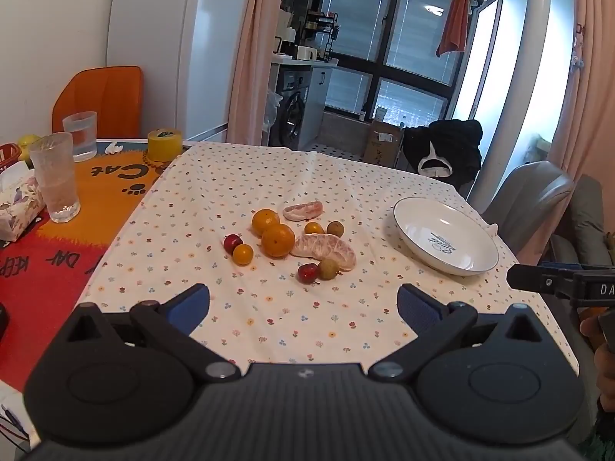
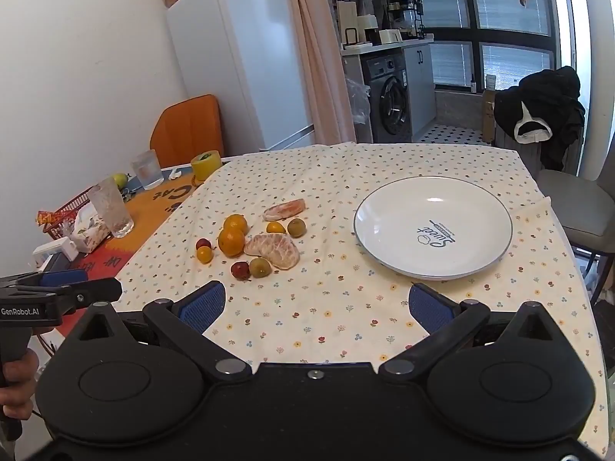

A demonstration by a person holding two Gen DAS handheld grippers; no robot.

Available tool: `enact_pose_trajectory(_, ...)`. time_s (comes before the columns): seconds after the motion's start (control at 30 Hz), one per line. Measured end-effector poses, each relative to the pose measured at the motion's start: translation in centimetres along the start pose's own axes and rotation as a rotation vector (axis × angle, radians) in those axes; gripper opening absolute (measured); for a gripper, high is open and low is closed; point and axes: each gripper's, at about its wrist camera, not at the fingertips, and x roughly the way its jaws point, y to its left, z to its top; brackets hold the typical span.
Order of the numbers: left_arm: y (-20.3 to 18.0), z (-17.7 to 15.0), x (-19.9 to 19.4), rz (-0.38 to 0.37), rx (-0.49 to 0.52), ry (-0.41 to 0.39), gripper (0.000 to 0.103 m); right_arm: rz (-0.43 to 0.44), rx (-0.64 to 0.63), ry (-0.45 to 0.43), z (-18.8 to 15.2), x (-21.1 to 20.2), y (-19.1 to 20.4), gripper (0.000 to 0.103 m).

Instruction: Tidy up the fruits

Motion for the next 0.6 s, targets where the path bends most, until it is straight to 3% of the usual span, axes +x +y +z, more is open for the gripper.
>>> enact_pose_trajectory(0.6, 0.21, 0.42, -0.96, 0.006, -0.009, -0.019, 0.103, 0.013, 0.0, -0.006, 0.05, -0.33, 0.02, 0.103)
